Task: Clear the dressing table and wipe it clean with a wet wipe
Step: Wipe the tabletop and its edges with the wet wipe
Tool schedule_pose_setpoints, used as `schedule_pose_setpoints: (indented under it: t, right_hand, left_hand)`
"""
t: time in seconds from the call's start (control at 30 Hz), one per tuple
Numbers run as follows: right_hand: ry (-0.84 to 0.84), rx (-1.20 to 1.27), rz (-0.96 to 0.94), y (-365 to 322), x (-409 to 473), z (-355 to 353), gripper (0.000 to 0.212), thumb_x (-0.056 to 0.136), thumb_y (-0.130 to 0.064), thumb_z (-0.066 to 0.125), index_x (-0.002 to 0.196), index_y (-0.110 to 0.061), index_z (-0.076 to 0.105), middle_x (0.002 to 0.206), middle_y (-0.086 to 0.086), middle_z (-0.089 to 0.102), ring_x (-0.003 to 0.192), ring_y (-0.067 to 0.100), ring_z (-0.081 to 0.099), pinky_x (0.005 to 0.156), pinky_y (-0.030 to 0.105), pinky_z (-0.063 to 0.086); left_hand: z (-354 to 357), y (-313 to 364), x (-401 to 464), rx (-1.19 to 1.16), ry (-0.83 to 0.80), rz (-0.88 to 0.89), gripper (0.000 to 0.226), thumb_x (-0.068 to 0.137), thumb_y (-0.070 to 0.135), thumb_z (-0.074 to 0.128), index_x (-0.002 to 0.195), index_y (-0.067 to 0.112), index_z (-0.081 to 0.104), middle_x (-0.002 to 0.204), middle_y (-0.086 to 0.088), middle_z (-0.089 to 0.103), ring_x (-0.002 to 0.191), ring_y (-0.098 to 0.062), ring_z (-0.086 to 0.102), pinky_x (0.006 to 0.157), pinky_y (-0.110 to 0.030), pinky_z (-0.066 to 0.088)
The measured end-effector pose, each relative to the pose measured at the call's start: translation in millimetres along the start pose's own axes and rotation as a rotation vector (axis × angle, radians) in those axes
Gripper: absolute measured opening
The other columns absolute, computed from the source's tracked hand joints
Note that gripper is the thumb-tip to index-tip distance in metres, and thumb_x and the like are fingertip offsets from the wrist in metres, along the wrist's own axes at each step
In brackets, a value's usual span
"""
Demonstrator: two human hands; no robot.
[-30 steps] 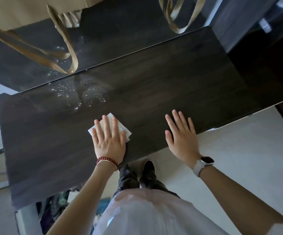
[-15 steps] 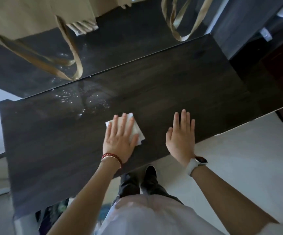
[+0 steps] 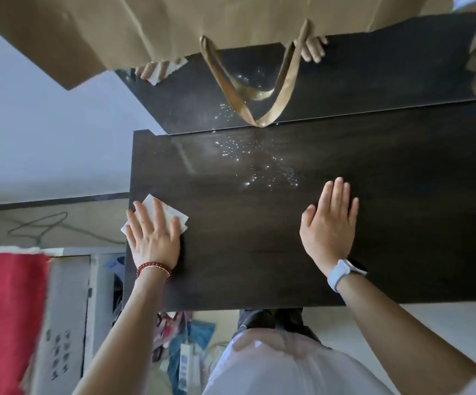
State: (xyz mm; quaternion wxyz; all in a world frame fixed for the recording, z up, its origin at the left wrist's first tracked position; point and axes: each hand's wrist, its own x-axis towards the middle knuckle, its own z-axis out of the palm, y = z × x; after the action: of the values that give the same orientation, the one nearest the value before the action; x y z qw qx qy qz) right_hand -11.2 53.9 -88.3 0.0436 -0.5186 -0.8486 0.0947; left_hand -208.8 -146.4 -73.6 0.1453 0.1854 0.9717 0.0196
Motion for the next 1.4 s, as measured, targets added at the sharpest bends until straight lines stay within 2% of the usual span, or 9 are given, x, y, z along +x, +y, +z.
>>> schedule_pose_setpoints:
  t: [0.13,0.53,0.67,0.83,0.9,1.03,1.17,1.3,1.4]
  right_hand:
    - [0.000,-0.027,0.012,0,0,-1,0.060,0.087,-0.028,0.024,0.138,0.002,0.032,0.148,0.020,0.030,0.138,0.031,0.025,0.112,0.046,0.015]
    - [-0.007,-0.071,0.055,-5,1,-4,0.060,0.085,-0.027,0.025,0.136,0.001,0.035,0.147,0.020,0.032,0.138,0.031,0.027,0.112,0.046,0.018]
    - [-0.009,-0.051,0.047,-4,1,-2,0.059,0.085,-0.026,0.027,0.137,0.001,0.035,0.147,0.019,0.032,0.138,0.031,0.027,0.112,0.047,0.019]
    - [-0.011,-0.022,0.033,0,1,-2,0.059,0.085,-0.027,0.027,0.137,0.000,0.035,0.148,0.019,0.031,0.138,0.030,0.025,0.113,0.046,0.017]
    - [-0.017,-0.015,0.034,1,2,-2,0.059,0.086,-0.028,0.026,0.137,0.000,0.035,0.148,0.018,0.030,0.139,0.030,0.025,0.113,0.045,0.015]
    - [-0.042,0.010,0.006,5,2,-5,0.060,0.086,-0.030,0.025,0.137,0.000,0.036,0.148,0.018,0.031,0.138,0.030,0.026,0.112,0.044,0.015]
    - [-0.089,0.053,-0.188,35,10,-12,0.057,0.086,-0.028,0.027,0.136,-0.005,0.039,0.147,0.014,0.034,0.138,0.026,0.028,0.112,0.040,0.017]
    - [-0.081,0.040,-0.252,86,25,-21,0.051,0.087,-0.025,0.028,0.134,-0.014,0.043,0.146,0.009,0.037,0.138,0.023,0.028,0.111,0.046,0.019]
    - [-0.038,0.061,-0.187,109,31,-23,0.049,0.088,-0.022,0.027,0.132,-0.013,0.046,0.145,0.011,0.039,0.137,0.025,0.029,0.111,0.048,0.021]
  left_hand:
    - [-12,6,43,-0.065,0.005,-0.052,0.058,0.095,0.041,0.022,0.145,0.023,0.000,0.154,-0.014,-0.008,0.140,-0.031,-0.010,0.115,-0.045,-0.001]
    - [-25,68,123,0.001,0.030,0.053,0.063,0.094,0.037,0.020,0.144,0.005,0.000,0.153,-0.019,-0.002,0.140,-0.036,-0.006,0.113,-0.050,-0.002]
    - [-10,102,85,0.022,0.043,0.305,0.073,0.085,0.046,0.004,0.143,0.002,0.004,0.152,-0.020,0.004,0.140,-0.038,0.000,0.113,-0.048,0.002]
    - [4,109,41,0.100,-0.051,0.601,0.068,0.090,0.051,0.010,0.145,0.013,-0.003,0.155,-0.010,-0.003,0.141,-0.029,-0.007,0.114,-0.040,-0.002]
    - [0,80,42,0.069,-0.004,0.489,0.070,0.086,0.053,0.010,0.145,0.016,-0.001,0.155,-0.011,0.002,0.141,-0.030,-0.003,0.114,-0.041,0.002]
    - [-11,50,49,-0.065,0.024,0.101,0.065,0.091,0.043,0.029,0.144,0.015,0.004,0.154,-0.012,0.001,0.141,-0.027,-0.006,0.115,-0.044,0.000]
    - [1,88,44,-0.061,0.033,0.005,0.065,0.091,0.043,0.028,0.144,0.012,0.008,0.154,-0.015,-0.002,0.140,-0.032,-0.010,0.114,-0.047,-0.007]
    - [26,171,7,0.055,0.095,0.307,0.063,0.087,0.041,0.026,0.141,0.008,0.022,0.149,-0.024,0.019,0.137,-0.042,0.014,0.109,-0.054,0.009]
    - [40,228,-24,0.117,0.022,0.645,0.064,0.087,0.045,0.015,0.144,0.016,0.015,0.153,-0.016,0.013,0.140,-0.037,0.008,0.113,-0.049,0.007]
